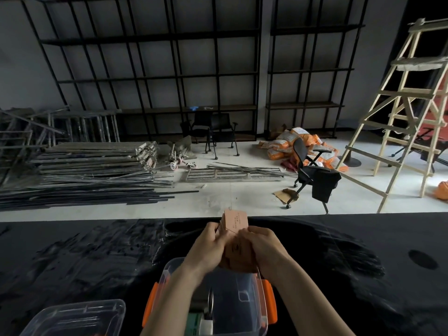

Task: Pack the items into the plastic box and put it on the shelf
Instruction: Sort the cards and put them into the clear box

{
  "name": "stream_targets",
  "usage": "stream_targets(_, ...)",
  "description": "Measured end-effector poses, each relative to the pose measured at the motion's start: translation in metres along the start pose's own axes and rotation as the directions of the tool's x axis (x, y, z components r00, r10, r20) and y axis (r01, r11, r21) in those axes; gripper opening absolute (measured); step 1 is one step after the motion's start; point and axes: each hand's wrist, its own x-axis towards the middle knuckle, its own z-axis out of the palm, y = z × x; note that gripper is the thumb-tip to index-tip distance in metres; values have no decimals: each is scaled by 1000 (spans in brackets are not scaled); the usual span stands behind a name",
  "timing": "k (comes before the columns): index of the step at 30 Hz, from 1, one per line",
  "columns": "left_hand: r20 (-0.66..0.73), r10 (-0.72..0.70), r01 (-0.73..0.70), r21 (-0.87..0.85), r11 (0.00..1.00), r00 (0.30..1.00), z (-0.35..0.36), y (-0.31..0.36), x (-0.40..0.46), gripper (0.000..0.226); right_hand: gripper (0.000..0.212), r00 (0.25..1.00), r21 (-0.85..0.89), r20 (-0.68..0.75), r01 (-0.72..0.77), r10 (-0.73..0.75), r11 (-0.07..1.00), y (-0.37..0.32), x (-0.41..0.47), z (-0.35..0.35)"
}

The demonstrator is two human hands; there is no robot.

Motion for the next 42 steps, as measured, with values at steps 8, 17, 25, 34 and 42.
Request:
stream_targets(8,-242,77,-100,-83,992,967,20,-11,-2,16,21,991,138,-7,-133,135,981,-11,6,2)
stream_targets(17,-49,-70,48,-362,931,996,15,-5,3,23,16,982,-35,-75,172,-174,984,5,13,22)
stream_targets(25,-216,-18,-103,-532,840,976,3,-2,5,15,30,954,118,46,289,-296,950,17,8,11)
stream_targets(34,-250,239,-329,-437,837,939,-32,0,9,35,21,887,100,149,427,-438,899,-8,5,-1)
stream_targets(42,-385,280,-436,-413,799,879,-4,-2,0,46,43,956,135,-6,292,-294,947,-12,-3,37)
